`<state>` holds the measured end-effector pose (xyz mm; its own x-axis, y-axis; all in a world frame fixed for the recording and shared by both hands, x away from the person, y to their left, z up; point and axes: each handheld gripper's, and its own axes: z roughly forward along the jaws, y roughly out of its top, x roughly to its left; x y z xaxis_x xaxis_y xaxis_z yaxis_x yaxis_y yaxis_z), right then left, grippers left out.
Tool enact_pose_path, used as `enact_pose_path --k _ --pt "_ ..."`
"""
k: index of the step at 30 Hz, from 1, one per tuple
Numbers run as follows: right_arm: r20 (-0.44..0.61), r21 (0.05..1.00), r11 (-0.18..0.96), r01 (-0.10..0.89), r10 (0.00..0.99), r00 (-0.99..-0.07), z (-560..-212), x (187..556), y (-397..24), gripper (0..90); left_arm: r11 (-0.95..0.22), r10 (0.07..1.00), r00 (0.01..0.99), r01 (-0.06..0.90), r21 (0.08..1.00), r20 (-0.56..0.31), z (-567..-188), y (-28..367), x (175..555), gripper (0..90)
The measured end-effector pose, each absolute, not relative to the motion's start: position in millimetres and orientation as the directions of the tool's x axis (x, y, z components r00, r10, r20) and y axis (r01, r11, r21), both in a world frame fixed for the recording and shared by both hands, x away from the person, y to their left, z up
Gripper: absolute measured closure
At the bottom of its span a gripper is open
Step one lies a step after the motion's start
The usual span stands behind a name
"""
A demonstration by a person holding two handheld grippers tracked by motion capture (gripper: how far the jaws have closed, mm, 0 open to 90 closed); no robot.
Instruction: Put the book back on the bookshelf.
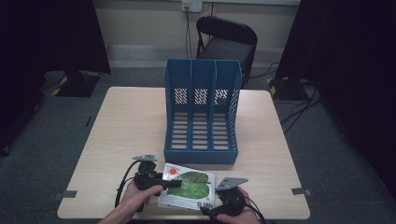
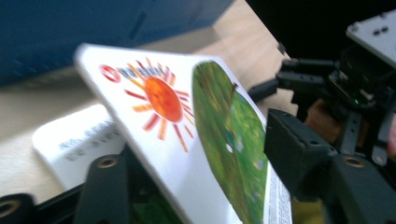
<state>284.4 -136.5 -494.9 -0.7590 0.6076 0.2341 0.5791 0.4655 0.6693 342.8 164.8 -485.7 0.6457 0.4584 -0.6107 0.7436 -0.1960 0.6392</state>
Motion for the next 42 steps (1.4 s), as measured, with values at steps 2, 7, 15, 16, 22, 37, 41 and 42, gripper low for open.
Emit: enact_pose_path --k 2,7,15,16,22,37,41,42 --pt "0.237 0.67 0.467 0.577 0.602 -0.762 -494.9 284.9 -135.7 7.3 -0.222 0.441 0.659 0.738 0.638 -0.609 -485.9 159.6 340.9 42.7" --pt "0.233 0.67 0.489 0.559 0.577 -0.783 -494.9 284.5 -131.3 7.5 -0.254 0.425 0.674 0.729 0.635 -0.604 -484.7 154.7 338.6 44.8" --pt "0.227 0.676 0.497 0.544 0.562 -0.795 -495.3 287.3 -127.5 7.5 -0.276 0.432 0.66 0.746 0.606 -0.615 -487.1 153.5 341.2 43.4" --pt "0.229 0.676 0.498 0.544 0.559 -0.797 -495.3 288.4 -127.0 7.5 -0.275 0.434 0.655 0.75 0.601 -0.619 -487.4 153.1 341.3 43.2" --pt "0.232 0.677 0.5 0.539 0.55 -0.802 -495.2 291.0 -125.7 7.5 -0.3 0.424 0.658 0.751 0.589 -0.623 -486.2 153.8 341.3 48.5" --pt "0.243 0.668 0.514 0.539 0.533 -0.81 -491.5 294.5 -130.0 13.0 -0.293 0.404 0.65 0.759 0.582 -0.644 -486.2 155.3 340.5 64.7" --pt "0.247 0.669 0.51 0.54 0.533 -0.809 -490.1 295.2 -131.4 13.7 -0.296 0.399 0.662 0.748 0.594 -0.634 -483.9 154.6 338.7 66.7" --pt "0.246 0.669 0.509 0.541 0.535 -0.808 -489.7 295.3 -131.6 14.0 -0.301 0.4 0.67 0.741 0.601 -0.626 -482.8 154.5 337.9 66.7"
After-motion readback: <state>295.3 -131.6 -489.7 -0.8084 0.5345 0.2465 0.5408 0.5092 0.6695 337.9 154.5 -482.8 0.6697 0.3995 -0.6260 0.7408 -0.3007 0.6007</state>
